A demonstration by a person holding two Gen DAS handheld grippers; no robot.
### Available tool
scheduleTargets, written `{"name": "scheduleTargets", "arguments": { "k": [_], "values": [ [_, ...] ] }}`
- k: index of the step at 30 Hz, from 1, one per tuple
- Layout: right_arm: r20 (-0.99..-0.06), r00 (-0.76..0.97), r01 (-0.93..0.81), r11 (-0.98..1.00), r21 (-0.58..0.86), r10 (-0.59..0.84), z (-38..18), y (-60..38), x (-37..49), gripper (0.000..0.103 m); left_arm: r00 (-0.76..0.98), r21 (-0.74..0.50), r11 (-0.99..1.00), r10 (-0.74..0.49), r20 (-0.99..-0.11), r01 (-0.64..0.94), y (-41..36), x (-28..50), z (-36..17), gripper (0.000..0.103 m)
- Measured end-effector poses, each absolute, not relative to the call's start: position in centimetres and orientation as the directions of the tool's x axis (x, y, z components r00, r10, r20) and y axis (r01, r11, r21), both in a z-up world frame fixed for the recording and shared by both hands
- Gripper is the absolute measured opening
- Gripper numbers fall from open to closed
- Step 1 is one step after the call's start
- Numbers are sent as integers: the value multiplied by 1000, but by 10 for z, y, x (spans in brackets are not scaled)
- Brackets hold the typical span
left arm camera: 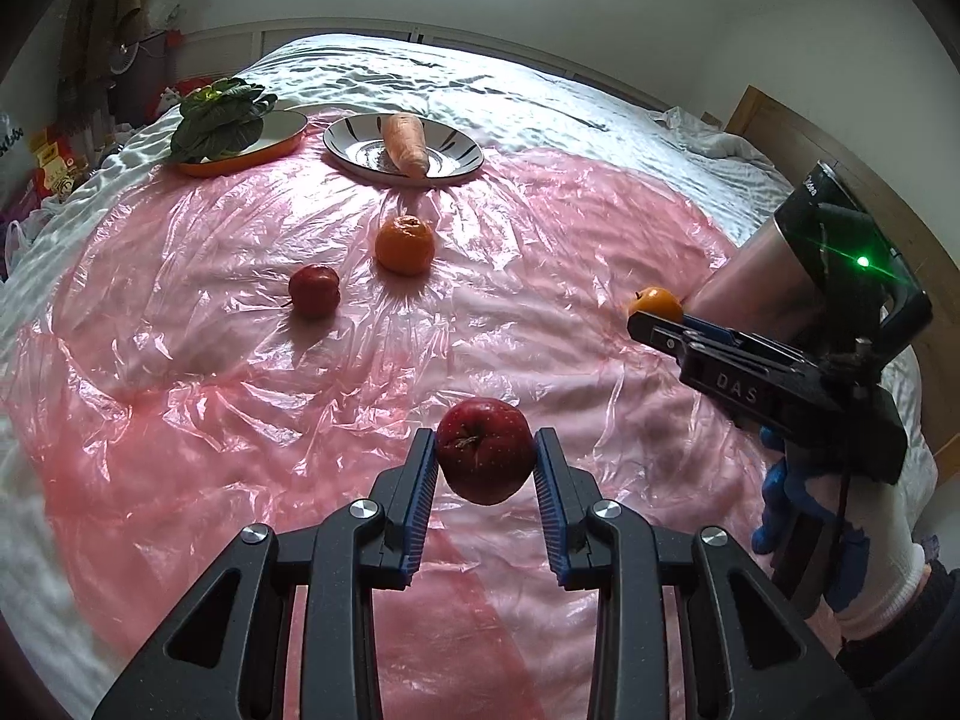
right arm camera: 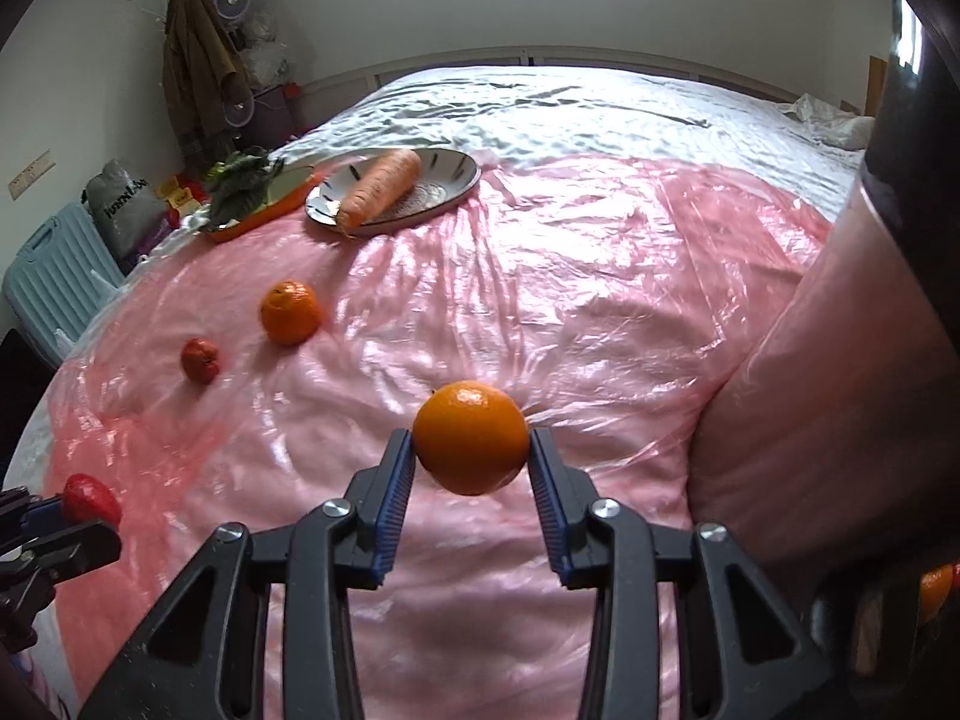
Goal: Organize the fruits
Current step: 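Carry the apple and tangerine in both tools toward the green tray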
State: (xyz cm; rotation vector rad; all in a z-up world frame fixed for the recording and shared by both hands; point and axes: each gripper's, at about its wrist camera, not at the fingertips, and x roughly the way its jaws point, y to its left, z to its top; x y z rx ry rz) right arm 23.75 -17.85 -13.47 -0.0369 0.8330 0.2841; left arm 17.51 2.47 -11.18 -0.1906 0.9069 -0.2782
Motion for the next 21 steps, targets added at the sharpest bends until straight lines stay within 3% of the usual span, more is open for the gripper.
{"name": "scheduleTargets", "arguments": {
  "k": [11,21],
  "values": [
    [-718,622,-331,936,120,312,-115,-173,152,66,575,-282,936,-351,-739,210,12,137,-97,28],
    [-728,641,-239,965,111,243,-107,-242,93,66,520,-308,896,-439,-733,321,-44,106,-86,28]
  ]
}}
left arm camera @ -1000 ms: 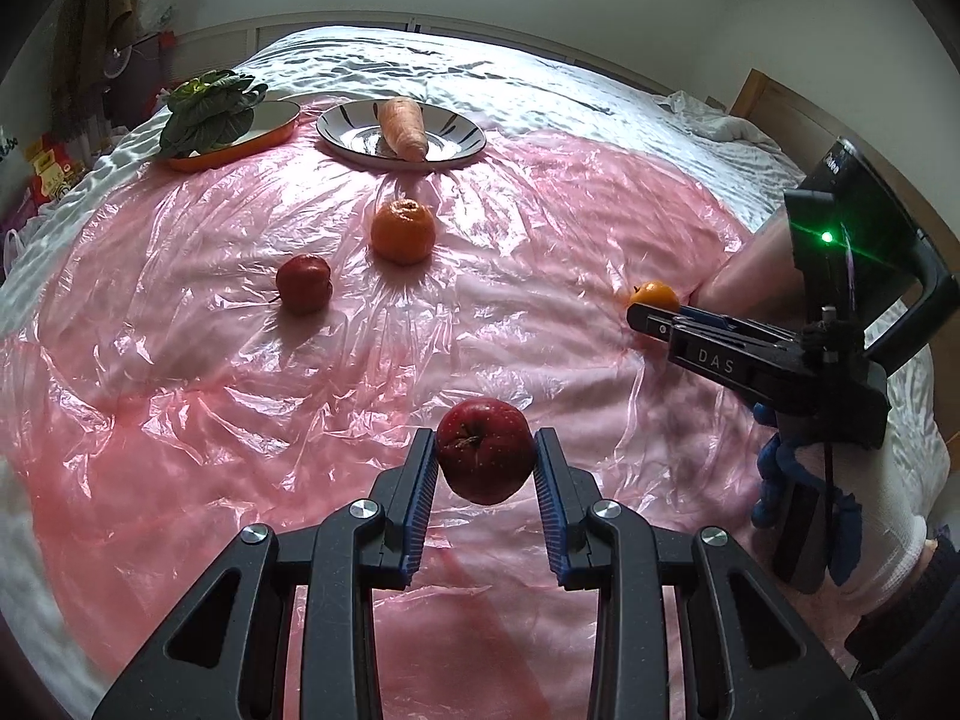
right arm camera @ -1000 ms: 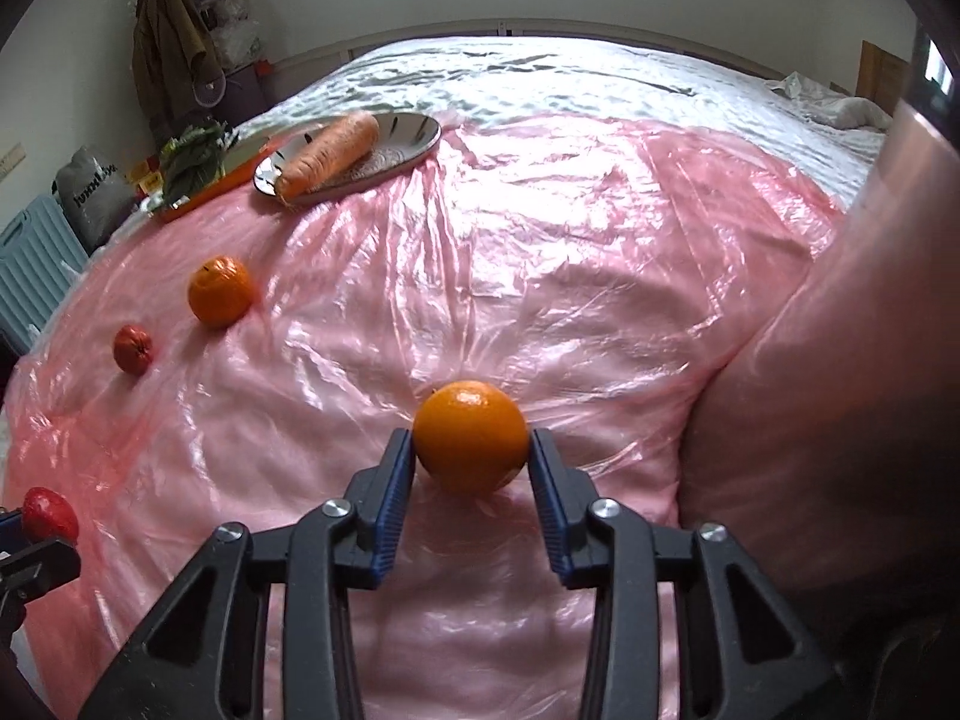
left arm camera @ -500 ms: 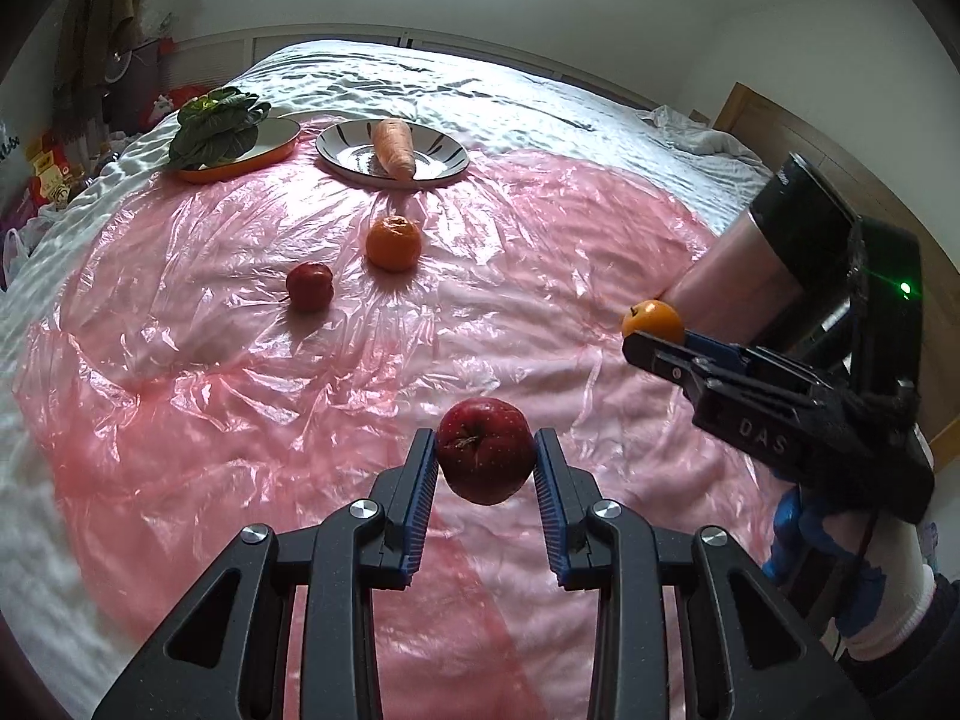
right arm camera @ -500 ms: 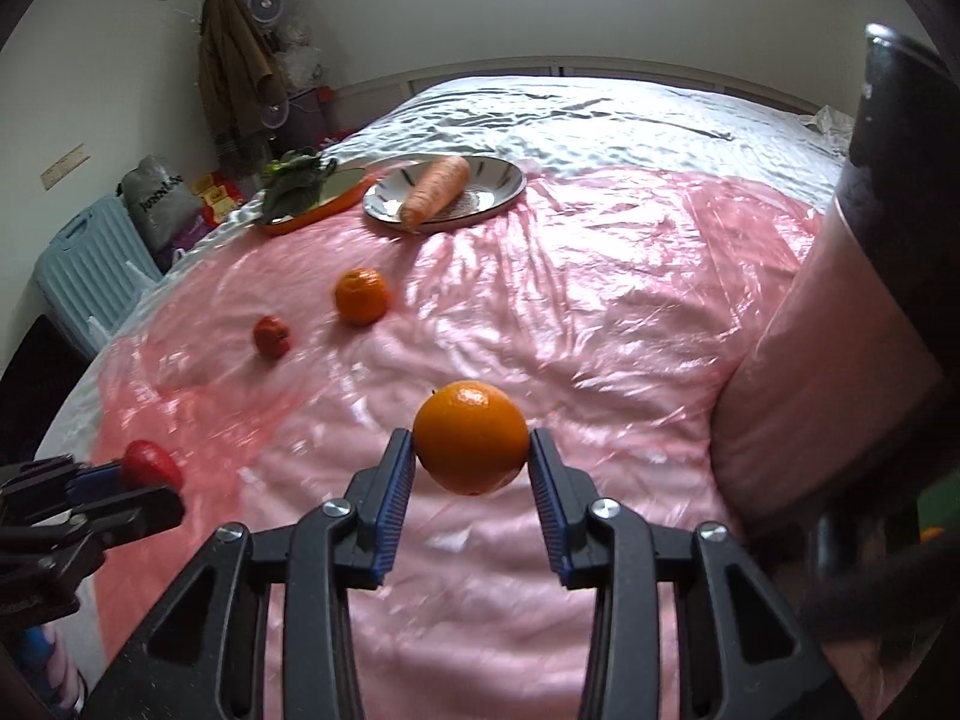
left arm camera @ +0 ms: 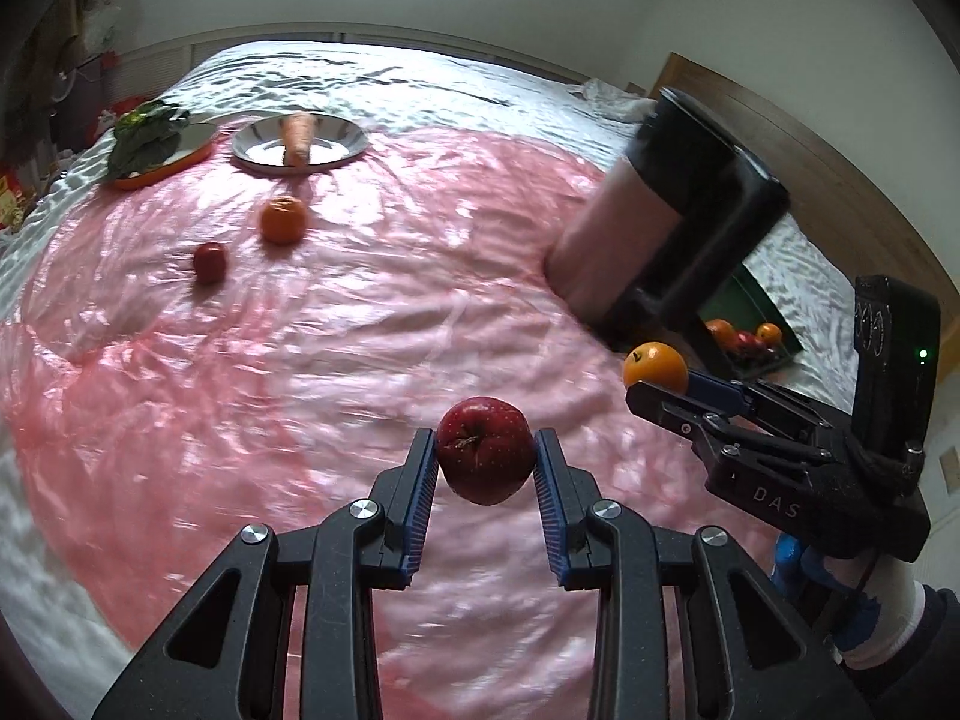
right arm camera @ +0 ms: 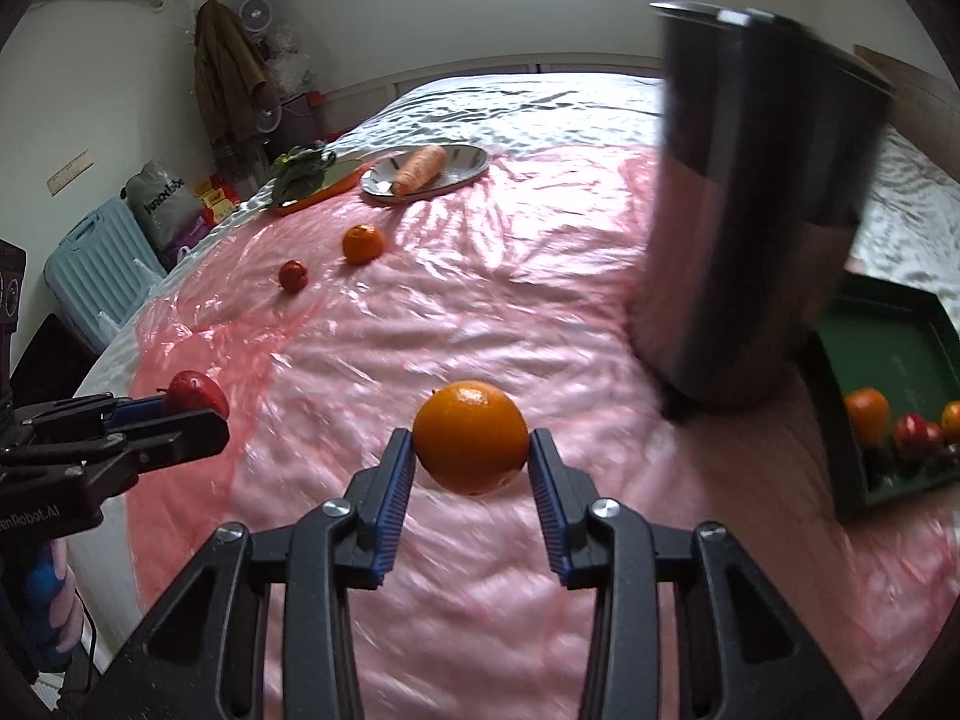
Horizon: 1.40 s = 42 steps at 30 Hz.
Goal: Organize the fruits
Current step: 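Carry the apple and tangerine in both tools toward the green tray, then lower the fruit into the green tray and open both tools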
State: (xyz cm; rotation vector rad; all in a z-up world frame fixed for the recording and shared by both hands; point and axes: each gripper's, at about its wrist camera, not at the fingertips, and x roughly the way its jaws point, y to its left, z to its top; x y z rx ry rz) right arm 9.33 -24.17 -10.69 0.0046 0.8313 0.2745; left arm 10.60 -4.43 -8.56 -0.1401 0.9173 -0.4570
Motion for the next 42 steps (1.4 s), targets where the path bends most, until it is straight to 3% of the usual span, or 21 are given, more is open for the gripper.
{"name": "scheduleTargets", "arguments": {
  "k": [11,21,30,42],
  "values": [
    [-731,678,-43,997,66,77,-101,-366,57,66,406,-318,802,-546,-732,505,-165,85,-79,28],
    [-695,717,125,991,44,-59,-91,-477,60,66,362,-255,721,-582,-729,644,-289,100,-67,28],
    [-701,698,243,969,38,-147,-103,-565,102,66,362,-184,712,-541,-759,678,-383,149,-83,28],
    [-720,675,249,968,15,-163,-130,-588,149,66,416,-99,756,-458,-785,647,-438,206,-115,28]
  ]
}}
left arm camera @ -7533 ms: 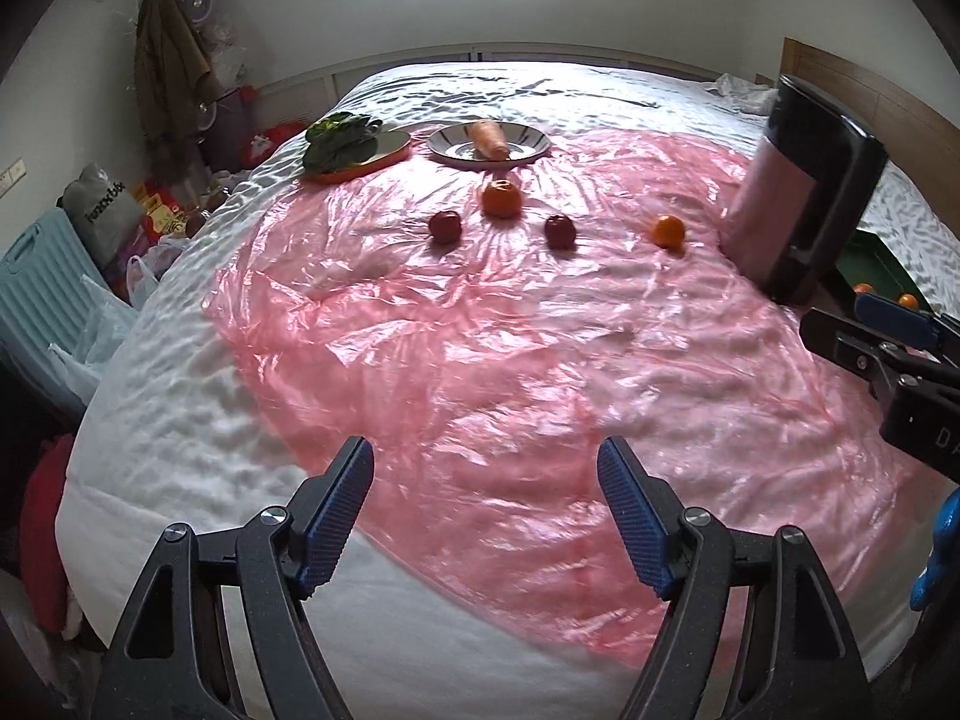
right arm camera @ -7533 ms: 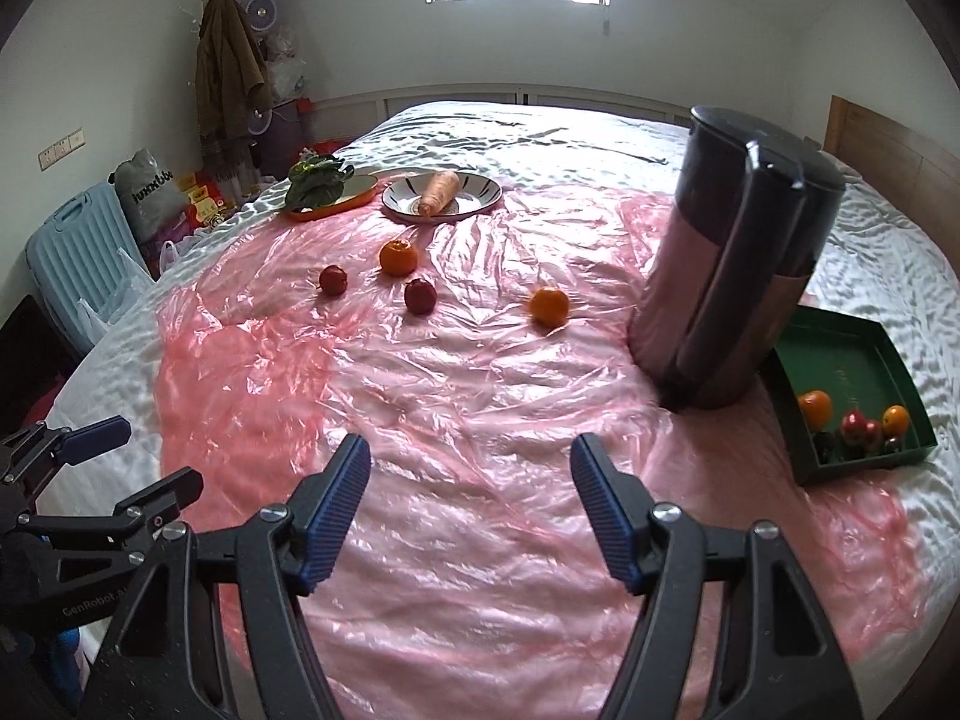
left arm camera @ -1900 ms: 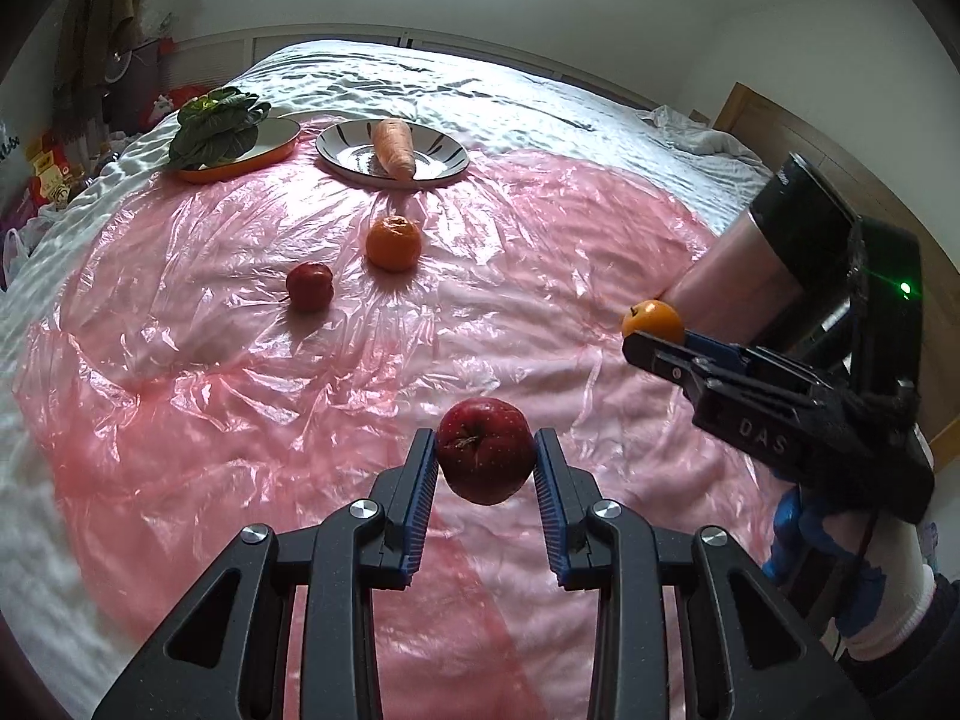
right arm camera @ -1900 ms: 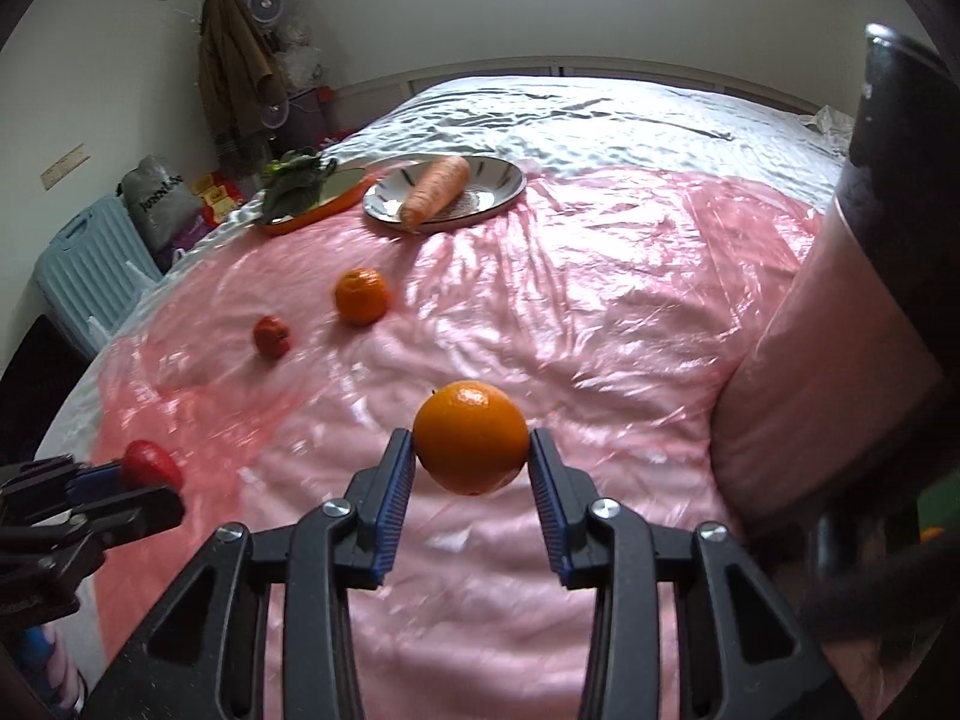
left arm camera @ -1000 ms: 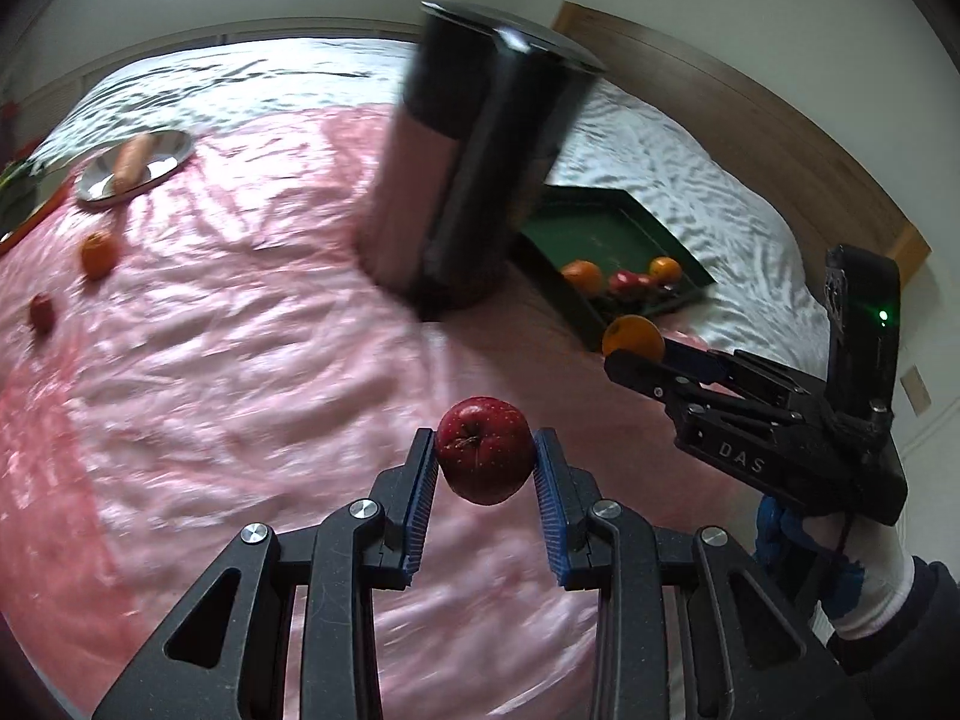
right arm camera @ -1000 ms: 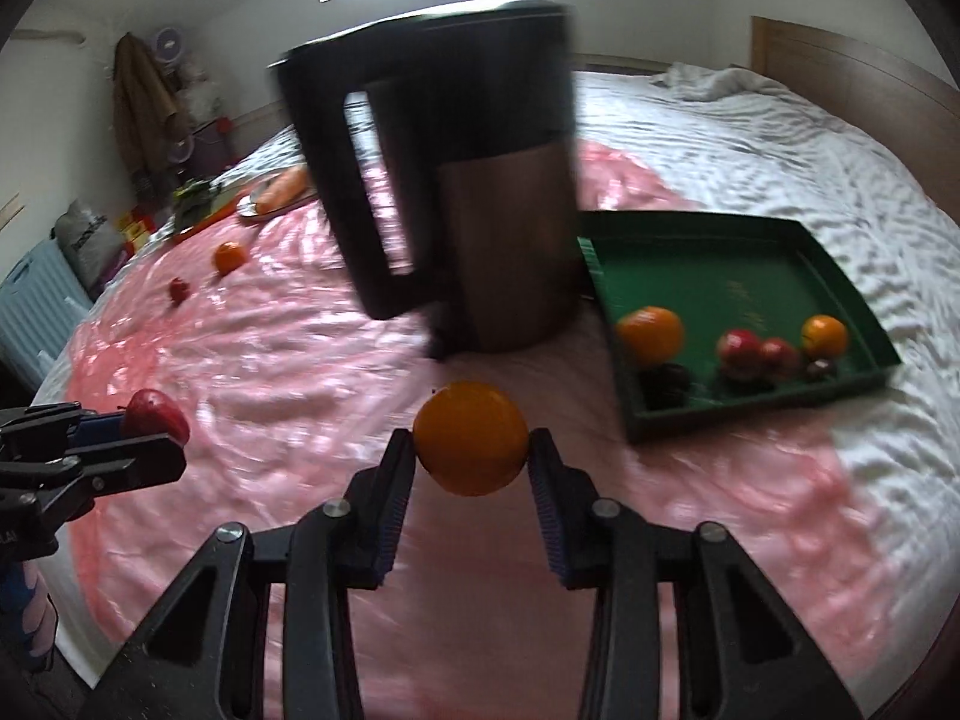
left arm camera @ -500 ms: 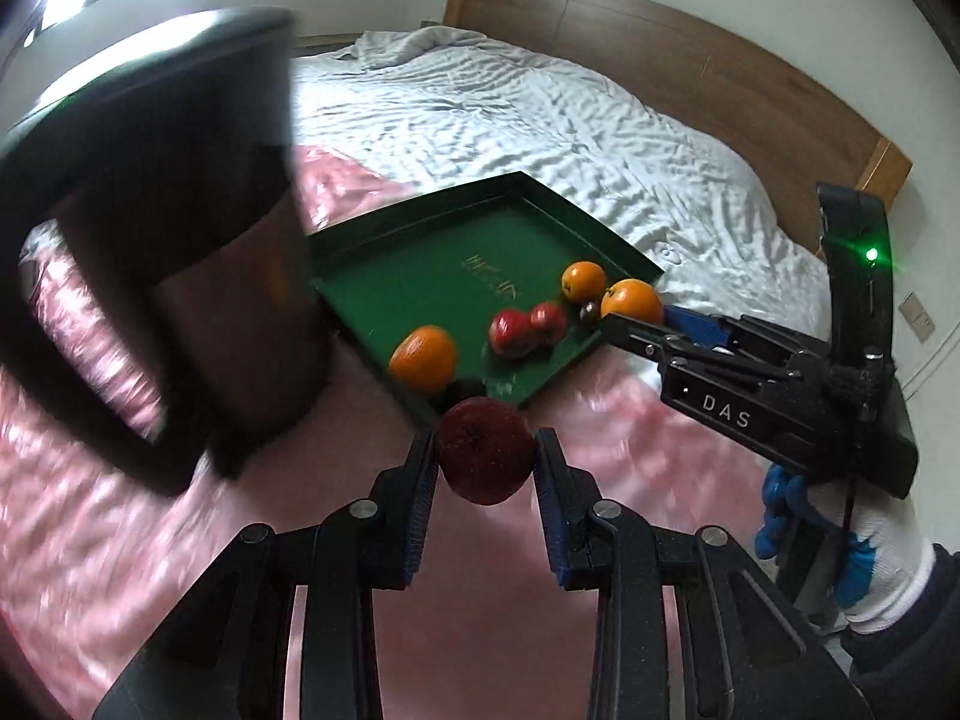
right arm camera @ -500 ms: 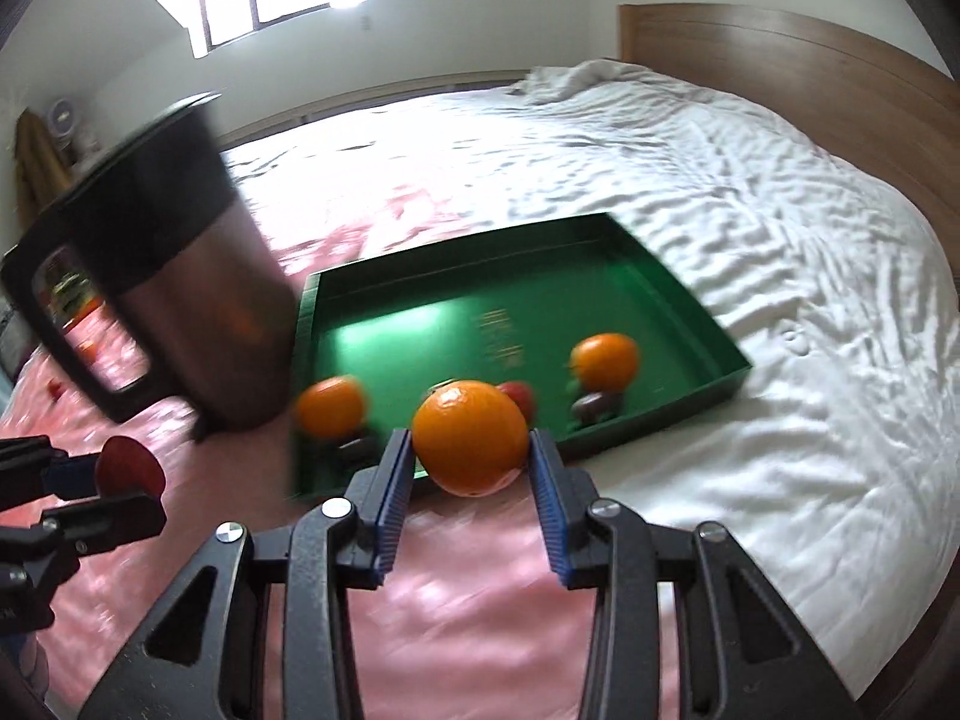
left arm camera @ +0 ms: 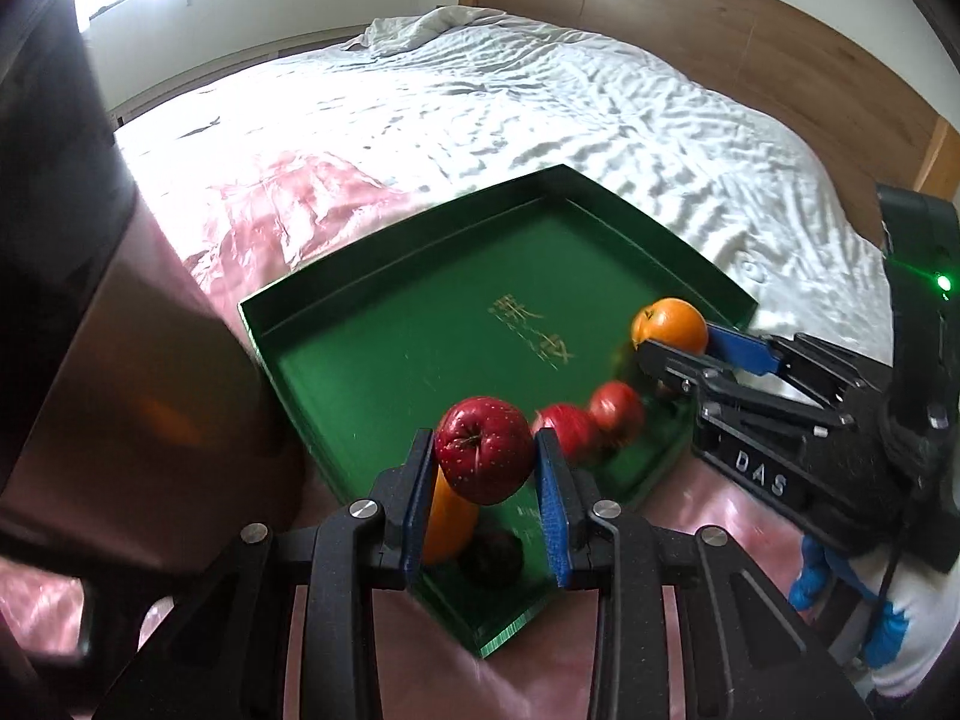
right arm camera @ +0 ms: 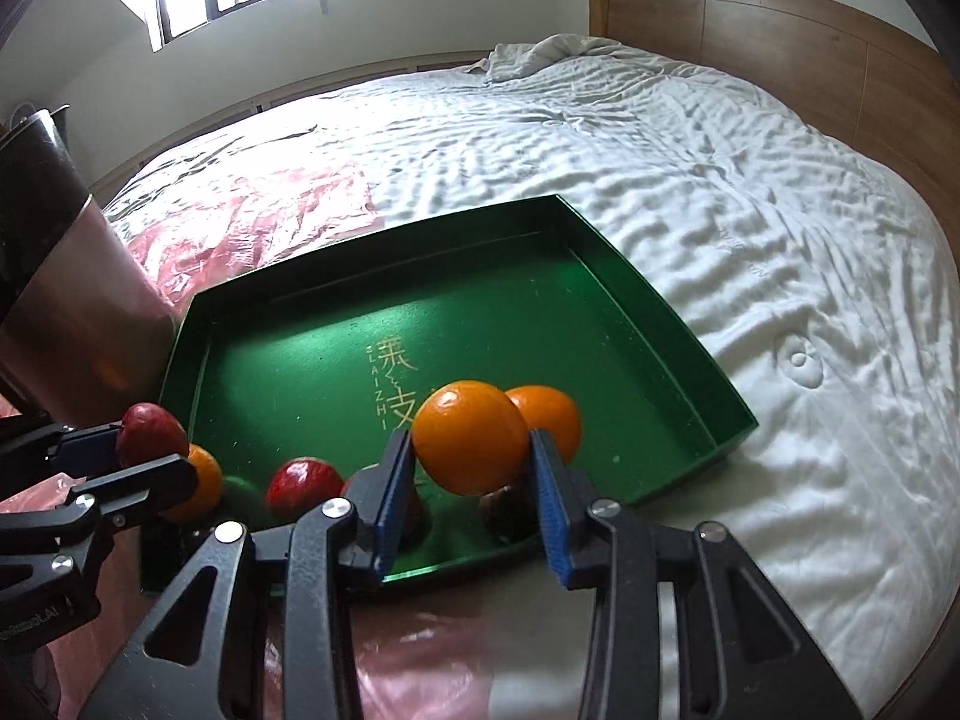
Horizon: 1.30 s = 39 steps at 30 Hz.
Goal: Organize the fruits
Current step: 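Lower the fruit into the green tray and open both tools, then withdraw both open tools from the tray back over the remaining fruit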
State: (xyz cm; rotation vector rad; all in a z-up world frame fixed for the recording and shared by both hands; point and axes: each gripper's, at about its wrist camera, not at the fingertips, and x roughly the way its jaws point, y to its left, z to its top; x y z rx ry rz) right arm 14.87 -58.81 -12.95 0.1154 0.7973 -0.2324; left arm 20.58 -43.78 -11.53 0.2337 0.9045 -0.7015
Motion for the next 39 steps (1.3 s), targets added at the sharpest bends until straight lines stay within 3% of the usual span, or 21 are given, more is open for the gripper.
{"name": "scheduleTargets", "arguments": {
  "k": [14,16,21,29,39],
  "values": [
    [-734,654,184,980,-78,-182,-141,-562,166,68,420,-53,770,-403,-813,636,-448,217,-132,29],
    [-730,657,197,978,-74,-188,-140,-565,162,84,420,-53,770,-403,-813,636,-447,215,-130,30],
    [-714,670,216,974,-74,-203,-129,-568,150,102,436,-36,764,-406,-803,644,-445,204,-122,40],
    [-688,696,258,966,-28,-206,-106,-572,120,103,454,-45,750,-446,-771,660,-432,172,-94,51],
    [-681,713,229,973,-1,-168,-84,-537,74,103,471,-70,752,-480,-740,656,-387,116,-63,55]
  ]
}}
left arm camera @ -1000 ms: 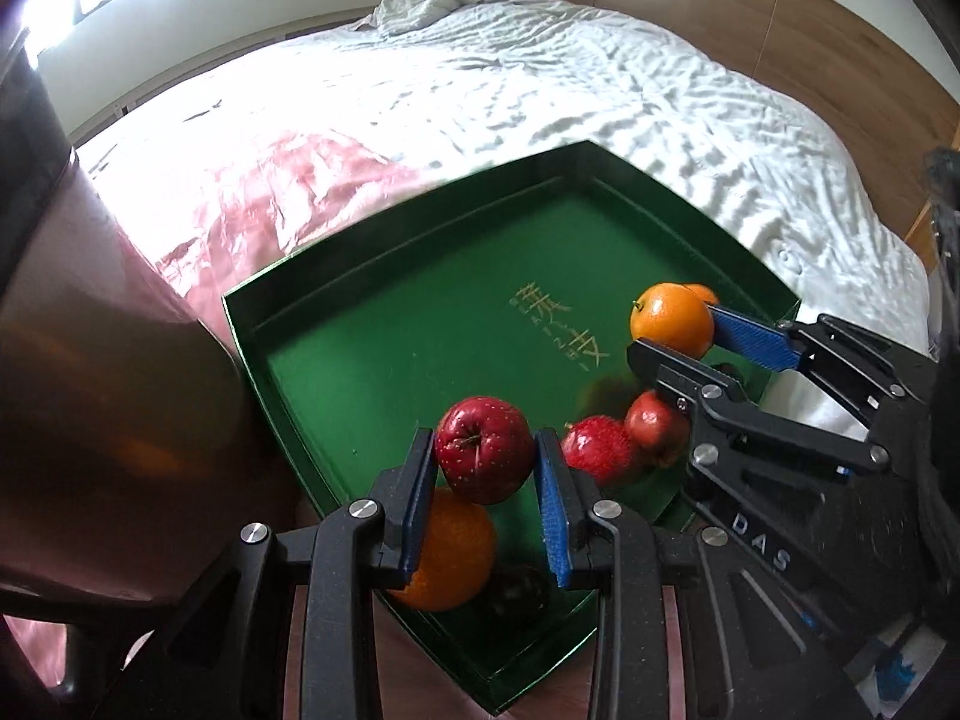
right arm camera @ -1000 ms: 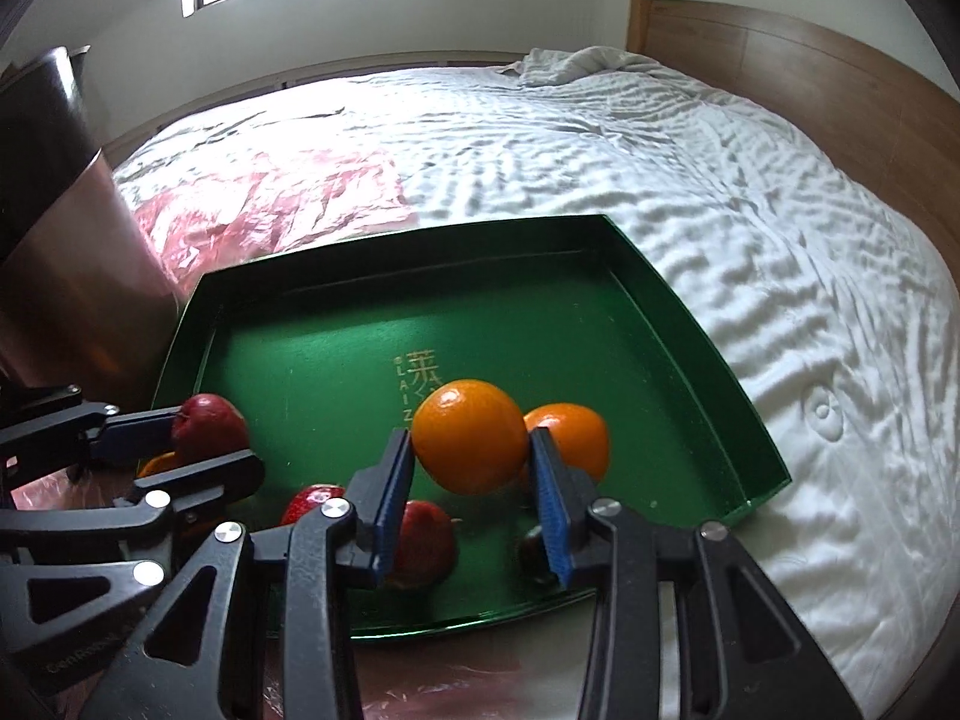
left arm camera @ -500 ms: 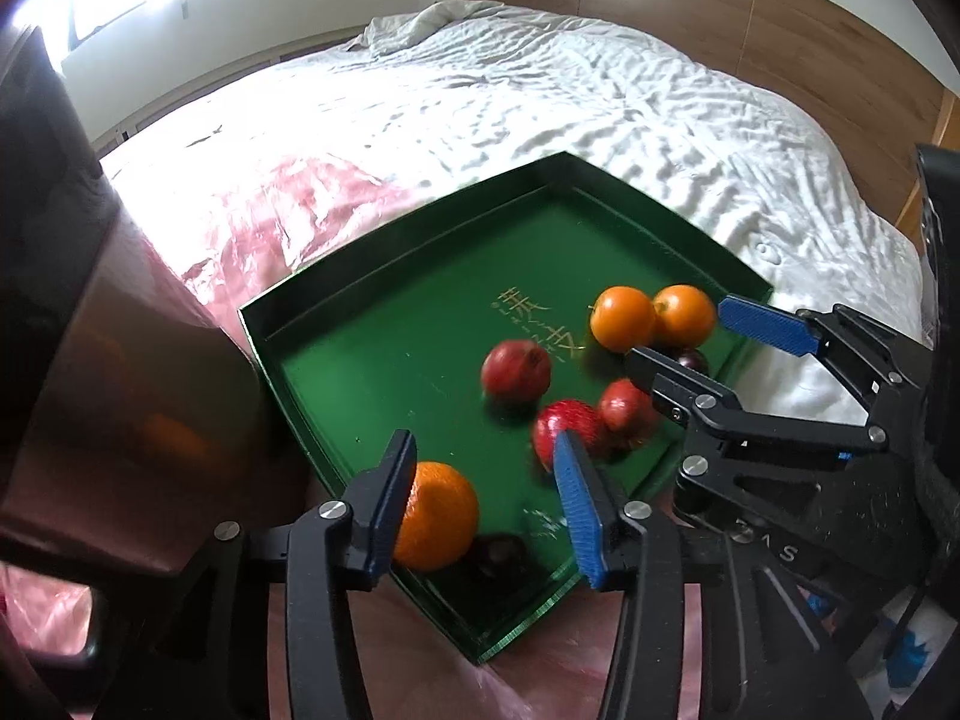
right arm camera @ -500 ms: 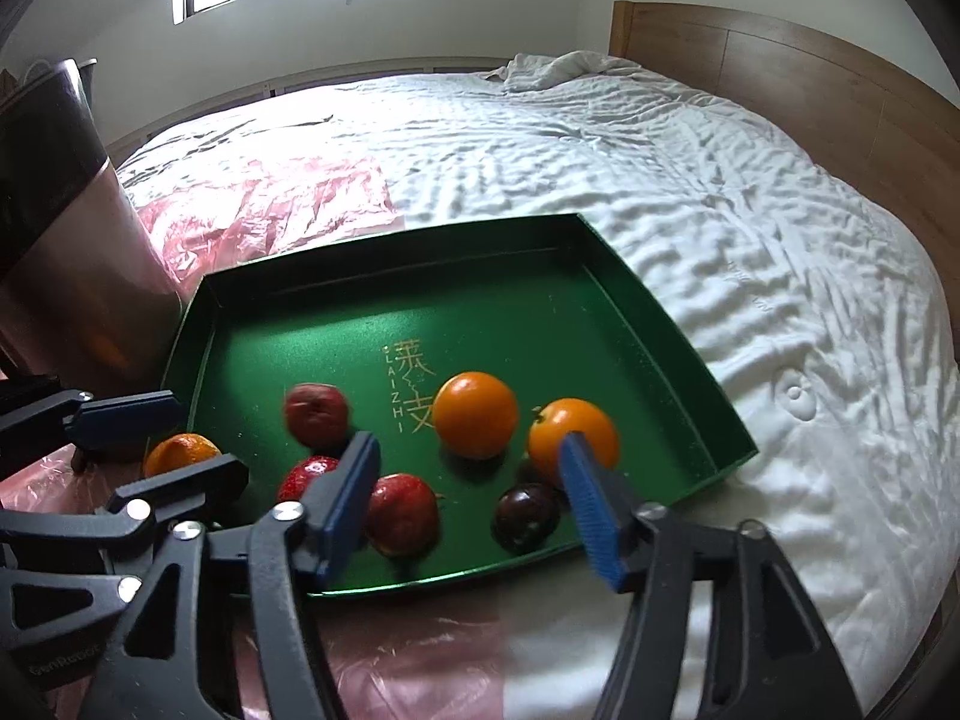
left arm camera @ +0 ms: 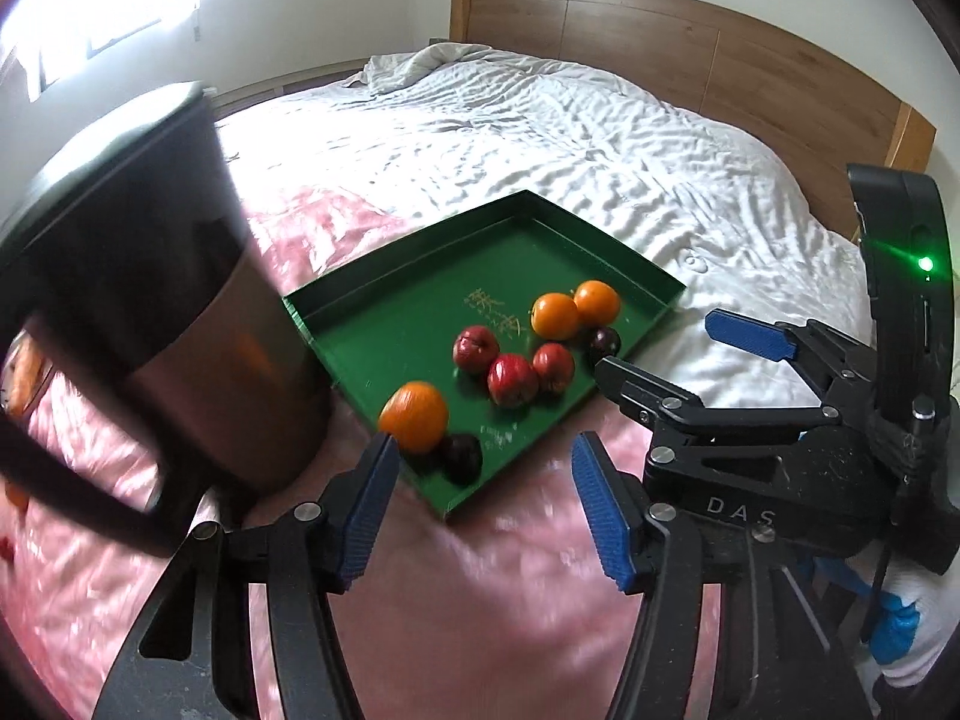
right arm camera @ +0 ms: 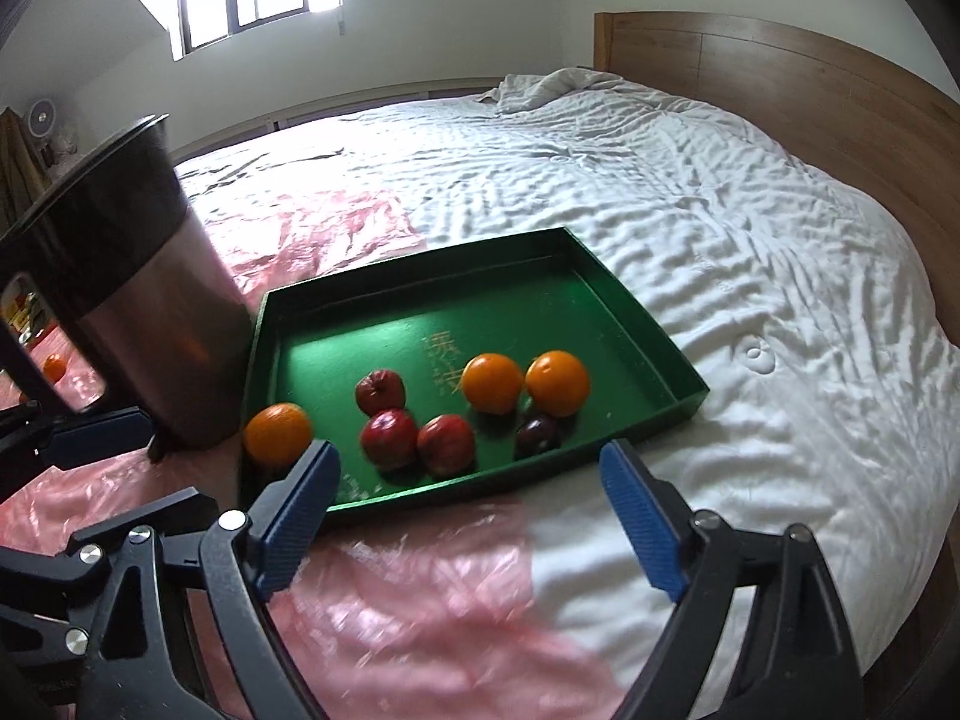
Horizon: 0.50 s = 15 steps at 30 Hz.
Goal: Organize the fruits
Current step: 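Withdraw both open tools from the tray back over the remaining fruit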
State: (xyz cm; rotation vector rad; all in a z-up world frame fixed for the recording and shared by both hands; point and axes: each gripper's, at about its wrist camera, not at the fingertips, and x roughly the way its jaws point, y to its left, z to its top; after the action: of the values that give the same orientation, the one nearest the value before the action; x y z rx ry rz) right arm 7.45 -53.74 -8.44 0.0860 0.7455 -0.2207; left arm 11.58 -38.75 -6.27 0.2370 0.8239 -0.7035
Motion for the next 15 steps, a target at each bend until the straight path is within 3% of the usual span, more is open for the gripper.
{"name": "scheduleTargets", "arguments": {
  "k": [15],
  "values": [
    [-662,744,108,994,-9,-87,-69,-432,21,103,529,-65,817,-430,-732,573,-280,66,-50,56]
  ]
}}
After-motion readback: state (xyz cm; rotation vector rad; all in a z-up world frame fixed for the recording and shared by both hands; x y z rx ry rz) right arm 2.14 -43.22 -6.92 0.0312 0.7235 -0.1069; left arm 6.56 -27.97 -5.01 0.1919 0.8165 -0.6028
